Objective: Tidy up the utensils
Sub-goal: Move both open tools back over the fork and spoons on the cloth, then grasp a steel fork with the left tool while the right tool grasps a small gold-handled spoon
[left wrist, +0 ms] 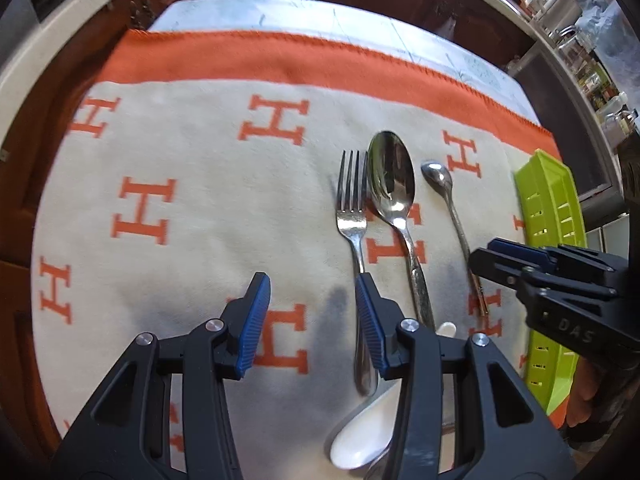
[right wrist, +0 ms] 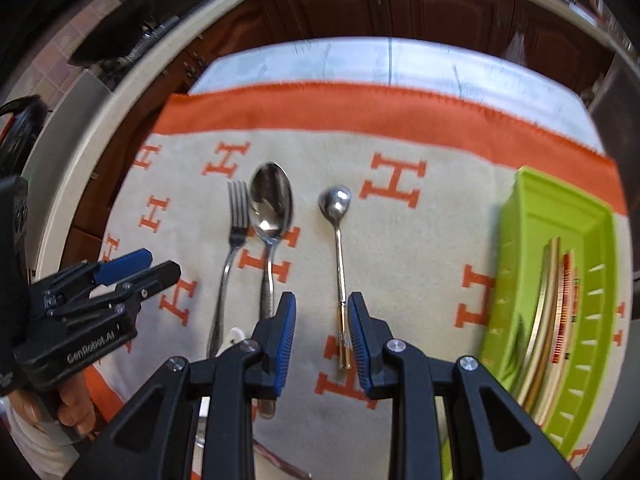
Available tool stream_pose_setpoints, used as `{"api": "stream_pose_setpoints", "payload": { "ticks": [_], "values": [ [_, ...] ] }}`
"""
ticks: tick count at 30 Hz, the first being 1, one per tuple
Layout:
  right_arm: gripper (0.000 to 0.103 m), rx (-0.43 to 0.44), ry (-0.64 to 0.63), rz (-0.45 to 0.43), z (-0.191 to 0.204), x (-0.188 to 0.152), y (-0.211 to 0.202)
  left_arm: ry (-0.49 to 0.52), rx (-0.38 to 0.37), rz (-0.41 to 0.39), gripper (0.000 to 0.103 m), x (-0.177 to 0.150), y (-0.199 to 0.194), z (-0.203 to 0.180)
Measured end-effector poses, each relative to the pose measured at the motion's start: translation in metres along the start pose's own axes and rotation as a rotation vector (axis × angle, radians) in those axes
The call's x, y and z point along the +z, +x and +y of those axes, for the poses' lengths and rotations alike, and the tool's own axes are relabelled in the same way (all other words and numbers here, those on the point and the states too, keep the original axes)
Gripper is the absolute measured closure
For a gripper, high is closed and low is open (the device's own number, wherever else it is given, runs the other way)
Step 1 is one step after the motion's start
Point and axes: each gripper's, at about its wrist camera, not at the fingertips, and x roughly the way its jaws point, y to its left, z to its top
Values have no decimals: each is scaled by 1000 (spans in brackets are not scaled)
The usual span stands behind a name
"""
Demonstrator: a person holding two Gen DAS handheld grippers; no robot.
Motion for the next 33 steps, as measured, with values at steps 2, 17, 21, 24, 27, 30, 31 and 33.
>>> {"api": "stream_pose_setpoints", "payload": {
  "ticks": [2, 17, 21, 24, 27, 30, 31, 33],
  "values": [
    [76, -10, 7, 30, -3, 4, 12, -5, -1, 17, 62, 3, 9, -3],
    [79, -202, -140, 6, 24, 15, 45, 99, 129, 73, 81, 13, 30, -50],
    [99, -229, -159, -4, 25, 14, 45, 67, 65, 74, 101, 8, 25, -44],
    [99, -198, -128, -12, 19, 13, 43, -8, -13, 44, 101, 3, 20, -30],
    [100, -113, -47, -21, 4, 9, 38, -43, -37, 15, 101, -1, 11, -23],
    [100, -33, 21, -37, -12, 0, 29, -60, -65, -3, 101, -1, 0, -18],
    [100, -12, 40, -47, -18, -4, 25, -61, -71, -8, 101, -1, -5, -18],
    [100, 28, 70, -63, -25, -9, 18, -58, -83, -18, 101, 0, -15, -19]
  ]
}}
